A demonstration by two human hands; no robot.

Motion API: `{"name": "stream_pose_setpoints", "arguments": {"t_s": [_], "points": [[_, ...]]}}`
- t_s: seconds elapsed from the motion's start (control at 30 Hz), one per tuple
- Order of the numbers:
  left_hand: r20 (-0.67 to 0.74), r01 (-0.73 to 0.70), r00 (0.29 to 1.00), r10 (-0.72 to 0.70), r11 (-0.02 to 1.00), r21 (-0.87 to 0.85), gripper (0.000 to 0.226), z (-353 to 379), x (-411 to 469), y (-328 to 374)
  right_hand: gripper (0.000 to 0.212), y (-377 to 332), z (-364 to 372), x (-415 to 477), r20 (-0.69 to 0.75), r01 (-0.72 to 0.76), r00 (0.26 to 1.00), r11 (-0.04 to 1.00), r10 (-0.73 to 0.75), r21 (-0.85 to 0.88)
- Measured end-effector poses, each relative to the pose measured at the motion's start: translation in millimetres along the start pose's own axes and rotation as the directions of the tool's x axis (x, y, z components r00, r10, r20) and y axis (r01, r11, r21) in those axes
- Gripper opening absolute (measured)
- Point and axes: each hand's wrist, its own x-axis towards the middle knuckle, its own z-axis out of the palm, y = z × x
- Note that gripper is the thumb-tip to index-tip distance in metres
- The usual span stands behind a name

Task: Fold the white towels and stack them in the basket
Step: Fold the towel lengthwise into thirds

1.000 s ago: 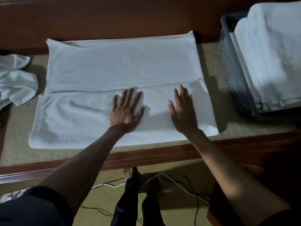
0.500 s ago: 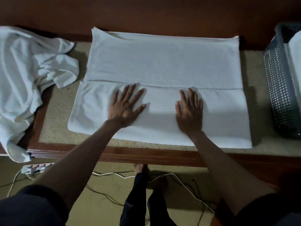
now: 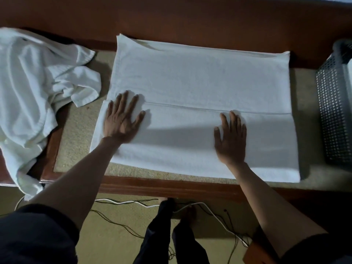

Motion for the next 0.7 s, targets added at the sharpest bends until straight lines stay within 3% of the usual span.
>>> {"name": "stream_pose_setpoints", "arguments": {"t_s": [0.17,0.23,0.3,0.37,0.4,0.47,0.53,0.6,0.7], "points": [[-0.083,0.14,0.984,-0.16,0.968,-0.206,0.064,2,8,-2,0.047,-1,-3,6,-0.024,-0.015,1.0,1.0,0.014,-0.028],[-0.183,0.158,0.956,-0.228,0.93,-0.332,0.057,-5,21,4,0.04,2,-6,19,-0.057,-0.02,0.998,1.0,0.018,-0.025],[-0.296,0.161,0.903,-0.311,0.884,-0.439,0.044,-17,42,13,0.033,6,-12,39,-0.076,-0.085,0.993,0.993,0.091,0.086],[-0.304,0.212,0.837,-0.455,0.782,-0.587,0.031,-30,72,20,0.026,9,-22,66,-0.062,-0.201,0.972,0.935,0.228,0.294],[-0.234,0.251,0.806,-0.544,0.672,-0.696,0.025,-39,91,24,0.023,14,-26,80,-0.036,-0.258,0.954,0.873,0.299,0.413],[0.014,0.287,0.749,-0.662,0.305,-0.908,0.016,-53,132,33,0.018,23,-35,113,0.076,-0.376,0.903,0.692,0.423,0.616],[0.213,0.292,0.691,-0.691,-0.003,-0.956,0.015,-61,170,39,0.018,37,-43,149,0.211,-0.481,0.831,0.476,0.514,0.736],[0.327,0.297,0.646,-0.689,-0.167,-0.94,0.02,-63,200,41,0.021,51,-54,187,0.358,-0.573,0.729,0.233,0.584,0.786],[0.43,0.328,0.595,-0.679,-0.283,-0.901,0.02,-56,235,41,0.015,71,-65,228,0.543,-0.622,0.575,-0.104,0.612,0.776]]}}
